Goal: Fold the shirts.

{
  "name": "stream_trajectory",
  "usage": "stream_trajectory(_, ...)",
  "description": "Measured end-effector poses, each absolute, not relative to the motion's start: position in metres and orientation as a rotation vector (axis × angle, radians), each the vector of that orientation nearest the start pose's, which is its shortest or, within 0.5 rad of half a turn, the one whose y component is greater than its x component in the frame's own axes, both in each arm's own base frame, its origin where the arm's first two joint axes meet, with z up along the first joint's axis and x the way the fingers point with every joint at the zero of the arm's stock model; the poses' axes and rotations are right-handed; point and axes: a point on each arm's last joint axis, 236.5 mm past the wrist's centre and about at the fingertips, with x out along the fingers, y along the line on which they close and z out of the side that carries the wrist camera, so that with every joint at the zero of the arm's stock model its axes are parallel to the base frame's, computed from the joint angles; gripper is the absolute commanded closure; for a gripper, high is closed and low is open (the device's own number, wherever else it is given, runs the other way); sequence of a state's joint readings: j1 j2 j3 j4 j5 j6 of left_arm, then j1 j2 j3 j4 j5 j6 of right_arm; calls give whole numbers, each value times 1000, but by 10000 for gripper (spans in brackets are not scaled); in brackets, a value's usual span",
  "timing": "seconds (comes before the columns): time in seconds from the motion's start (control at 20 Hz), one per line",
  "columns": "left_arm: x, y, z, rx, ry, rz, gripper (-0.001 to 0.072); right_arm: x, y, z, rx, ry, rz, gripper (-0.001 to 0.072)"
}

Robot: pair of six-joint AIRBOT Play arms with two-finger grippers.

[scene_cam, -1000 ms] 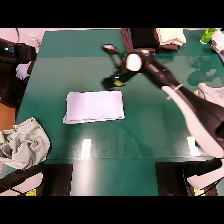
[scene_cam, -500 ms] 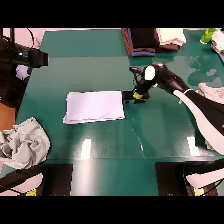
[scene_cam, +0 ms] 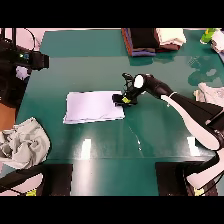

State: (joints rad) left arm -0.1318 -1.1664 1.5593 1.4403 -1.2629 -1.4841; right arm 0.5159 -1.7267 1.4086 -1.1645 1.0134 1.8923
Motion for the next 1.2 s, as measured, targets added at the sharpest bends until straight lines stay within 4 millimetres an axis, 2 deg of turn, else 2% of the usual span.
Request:
stream_trajectory(0.15, 406, -88, 202, 34, 866, -275, 685, 379, 310, -72, 286, 1440, 404, 693)
stream_trajectory(0.25, 406, -92, 203, 22, 866, -288, 685, 387, 308, -61, 284, 1401, 421, 693)
stream_trajectory(0.35, 404, -96, 203, 10, 869, -304, 685, 407, 290, -37, 277, 1330, 410, 693)
stream_trajectory(0.45, 403, -102, 203, 0, 871, -321, 686, 430, 257, -5, 252, 1258, 371, 693)
stream_trajectory(0.5, 401, -108, 204, -1, 872, -338, 685, 442, 236, 13, 239, 1223, 341, 694)
stream_trajectory(0.6, 397, -125, 204, 11, 871, -378, 685, 466, 176, 54, 212, 1138, 245, 694)
stream_trajectory(0.7, 392, -147, 207, 28, 857, -430, 685, 483, 113, 89, 214, 1065, 136, 693)
stream_trajectory(0.8, 387, -168, 210, 46, 839, -479, 685, 488, 39, 120, 241, 1003, 7, 693)
stream_trajectory(0.9, 383, -186, 213, 59, 822, -518, 684, 483, -33, 138, 278, 962, -124, 693)
stream_trajectory(1.0, 379, -198, 215, 67, 807, -546, 684, 469, -97, 146, 321, 942, -245, 693)
stream_trajectory(1.1, 377, -205, 217, 69, 798, -560, 684, 451, -150, 150, 371, 926, -347, 694)
stream_trajectory(1.2, 376, -208, 217, 70, 794, -567, 684, 436, -188, 153, 427, 906, -413, 694)
